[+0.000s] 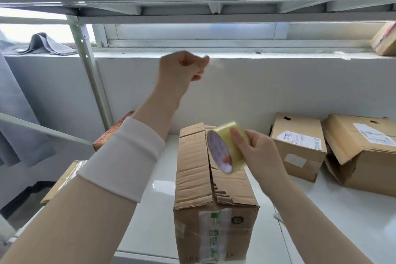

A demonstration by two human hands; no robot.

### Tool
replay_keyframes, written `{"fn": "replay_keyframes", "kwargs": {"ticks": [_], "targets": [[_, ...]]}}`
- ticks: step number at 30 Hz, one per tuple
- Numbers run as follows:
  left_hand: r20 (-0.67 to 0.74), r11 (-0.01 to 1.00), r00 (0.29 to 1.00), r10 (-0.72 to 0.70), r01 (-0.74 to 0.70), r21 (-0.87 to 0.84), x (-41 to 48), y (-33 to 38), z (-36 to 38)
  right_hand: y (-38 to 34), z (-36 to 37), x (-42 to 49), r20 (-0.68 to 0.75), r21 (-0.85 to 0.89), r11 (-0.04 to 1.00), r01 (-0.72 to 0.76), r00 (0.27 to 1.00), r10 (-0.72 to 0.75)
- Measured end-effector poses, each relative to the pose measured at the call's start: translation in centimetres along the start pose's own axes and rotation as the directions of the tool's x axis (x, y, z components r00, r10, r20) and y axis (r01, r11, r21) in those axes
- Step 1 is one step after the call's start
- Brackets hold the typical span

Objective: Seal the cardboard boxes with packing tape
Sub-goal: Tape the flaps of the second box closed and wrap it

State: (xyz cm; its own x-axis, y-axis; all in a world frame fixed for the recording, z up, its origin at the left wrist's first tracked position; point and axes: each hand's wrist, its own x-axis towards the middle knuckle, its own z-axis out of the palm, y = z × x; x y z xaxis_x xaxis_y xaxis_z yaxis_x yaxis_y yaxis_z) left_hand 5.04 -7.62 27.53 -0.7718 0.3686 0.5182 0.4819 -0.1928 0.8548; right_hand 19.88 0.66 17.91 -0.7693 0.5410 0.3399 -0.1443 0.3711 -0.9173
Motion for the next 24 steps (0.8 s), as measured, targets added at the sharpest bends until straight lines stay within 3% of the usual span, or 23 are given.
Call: {"fn": "replay_keyframes", "kwargs": {"ticks": [3,8,12,17,24], "targets": [[-0.004,0.999,1.000,-0.002,0.002,0.033,1.2,-0.7,-0.2,0.3,0.0,0.3,0.031,0.083,0.992,-0.097,0.995,0.094],[-0.069,0.979,0.977,-0.200,0.202,0.015,3.9,-5.1,-0.9,0.8,0.8,0.8,0.228,0.161,0.970,-0.185,0.963,0.145],[-0.046,0.938,0.938,-0.344,0.345,0.015,5.5,-9.9,0.2,0.8,1.9,2.3,0.141,0.193,0.963,-0.186,0.977,0.160],[0.037,0.834,0.850,-0.526,0.506,0.222,5.1,-16.6,1.5,1.6,3.2,3.1,0.056,0.264,0.906,-0.330,0.943,0.327],[0.071,0.793,0.820,-0.567,0.521,0.315,5.4,-20.0,1.7,3.6,4.1,3.0,0.186,0.248,0.923,-0.296,0.949,0.254]]}}
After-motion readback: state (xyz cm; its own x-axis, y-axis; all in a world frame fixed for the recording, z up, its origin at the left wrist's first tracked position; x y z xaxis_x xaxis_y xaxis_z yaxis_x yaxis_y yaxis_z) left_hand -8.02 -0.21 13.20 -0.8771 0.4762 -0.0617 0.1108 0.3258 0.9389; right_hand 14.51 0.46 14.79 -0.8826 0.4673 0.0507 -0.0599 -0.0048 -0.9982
